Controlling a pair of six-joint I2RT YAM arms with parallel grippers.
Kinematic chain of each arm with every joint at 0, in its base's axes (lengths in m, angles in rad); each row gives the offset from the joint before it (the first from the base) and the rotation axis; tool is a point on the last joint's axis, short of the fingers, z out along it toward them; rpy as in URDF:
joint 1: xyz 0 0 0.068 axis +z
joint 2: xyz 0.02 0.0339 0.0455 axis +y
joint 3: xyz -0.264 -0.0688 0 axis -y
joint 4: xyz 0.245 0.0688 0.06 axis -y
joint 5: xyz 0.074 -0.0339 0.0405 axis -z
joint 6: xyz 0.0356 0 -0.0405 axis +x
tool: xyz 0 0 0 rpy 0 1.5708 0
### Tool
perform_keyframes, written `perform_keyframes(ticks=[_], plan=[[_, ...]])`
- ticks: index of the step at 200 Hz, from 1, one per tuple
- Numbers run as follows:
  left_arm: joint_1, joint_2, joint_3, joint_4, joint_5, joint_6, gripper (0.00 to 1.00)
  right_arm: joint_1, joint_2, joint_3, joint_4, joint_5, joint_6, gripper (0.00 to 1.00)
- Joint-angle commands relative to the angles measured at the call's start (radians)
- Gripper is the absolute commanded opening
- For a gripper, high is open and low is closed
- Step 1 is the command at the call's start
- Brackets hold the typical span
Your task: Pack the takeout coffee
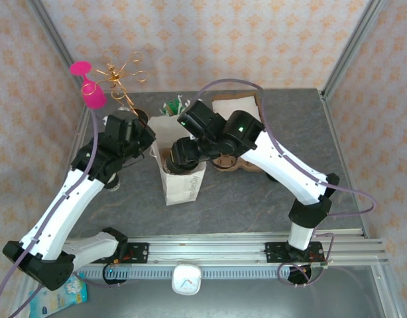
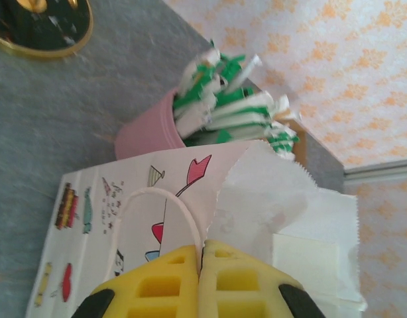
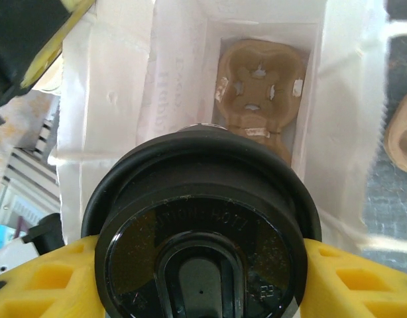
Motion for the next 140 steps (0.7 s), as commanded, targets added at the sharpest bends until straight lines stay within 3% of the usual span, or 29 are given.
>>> perform_keyframes(ticks=[1, 87, 140], plan=[[-0.037, -0.051, -0.056, 0.112, 0.032, -0.121, 0.0, 0.003, -0.028, -0.028, -0.008, 0.043, 0.019, 0.54], [-0.124, -0.173, -0.244, 0.236, 0.004, -0.319, 0.0, 0.019, -0.015, -0.131, -0.009, 0.072, 0.041, 0.52], [-0.145, -0.185, -0.255, 0.223, -0.062, -0.296, 0.0, 0.054, 0.02, -0.145, -0.009, 0.066, 0.064, 0.52]])
